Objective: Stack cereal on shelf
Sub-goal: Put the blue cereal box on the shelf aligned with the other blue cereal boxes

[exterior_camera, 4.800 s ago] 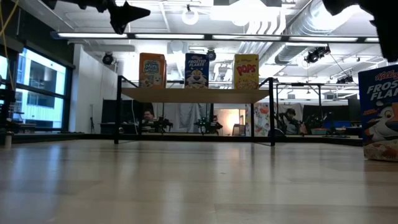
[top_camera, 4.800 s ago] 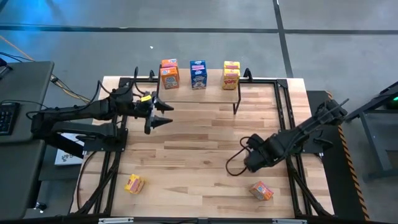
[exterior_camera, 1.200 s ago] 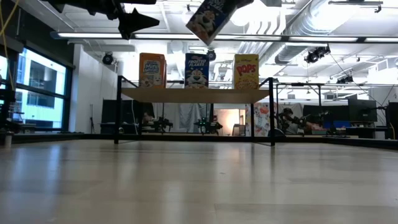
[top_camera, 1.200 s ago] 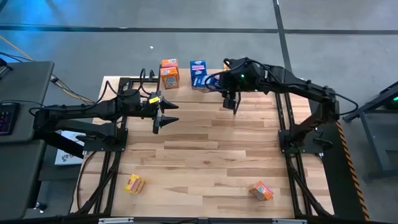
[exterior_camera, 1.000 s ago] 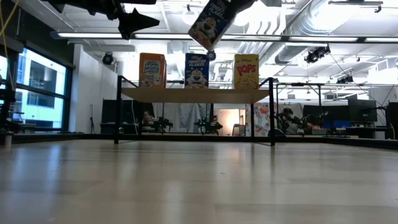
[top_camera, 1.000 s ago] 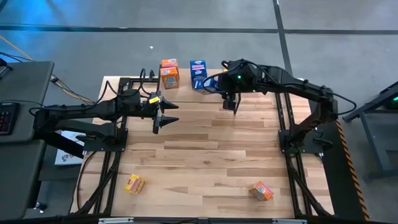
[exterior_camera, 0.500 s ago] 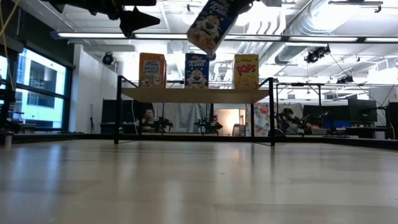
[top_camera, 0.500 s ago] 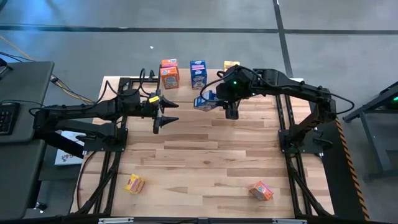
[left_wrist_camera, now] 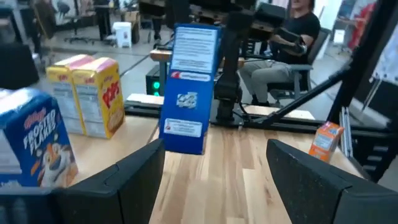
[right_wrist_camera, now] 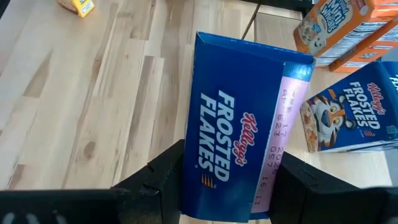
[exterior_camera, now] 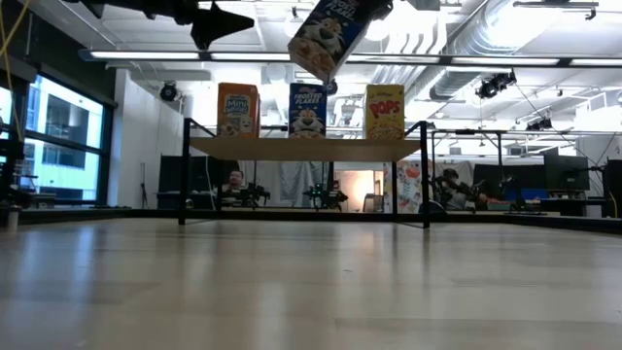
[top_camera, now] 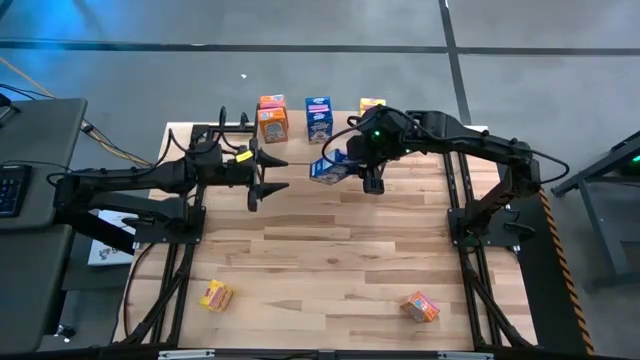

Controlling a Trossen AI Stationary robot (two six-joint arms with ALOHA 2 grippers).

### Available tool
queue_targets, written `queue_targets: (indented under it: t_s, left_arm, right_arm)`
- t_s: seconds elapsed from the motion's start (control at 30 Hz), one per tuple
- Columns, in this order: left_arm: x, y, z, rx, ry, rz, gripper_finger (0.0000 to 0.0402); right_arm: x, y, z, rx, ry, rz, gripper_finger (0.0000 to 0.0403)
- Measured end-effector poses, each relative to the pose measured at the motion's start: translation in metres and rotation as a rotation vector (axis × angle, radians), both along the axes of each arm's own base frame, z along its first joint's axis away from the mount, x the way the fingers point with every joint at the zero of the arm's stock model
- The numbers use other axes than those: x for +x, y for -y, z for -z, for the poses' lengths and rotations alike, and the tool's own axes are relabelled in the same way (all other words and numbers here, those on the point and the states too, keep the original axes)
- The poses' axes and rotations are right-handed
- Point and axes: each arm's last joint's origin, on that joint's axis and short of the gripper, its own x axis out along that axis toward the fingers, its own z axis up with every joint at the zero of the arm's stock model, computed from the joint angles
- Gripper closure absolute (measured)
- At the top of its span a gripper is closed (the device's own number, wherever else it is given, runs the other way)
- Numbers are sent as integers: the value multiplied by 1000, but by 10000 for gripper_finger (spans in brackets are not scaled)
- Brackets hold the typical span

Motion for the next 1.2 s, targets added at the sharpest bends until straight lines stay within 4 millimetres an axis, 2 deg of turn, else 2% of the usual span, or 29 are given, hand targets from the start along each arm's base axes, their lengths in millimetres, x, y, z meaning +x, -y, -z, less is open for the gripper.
queue_targets:
  t_s: [0.3,0.97,1.2]
  left_arm:
    - [10,-2,9,13,-37,2,130]
    - [63,-6,37,-13,13,16,130]
    - [82,-7,35,-13,10,16,130]
  right_arm:
    - [0,0,0,-2,0,-2,240]
    - [-1,-3,4,62,-32,-18,240]
    - [-3,-3,5,76,-50,-2,240]
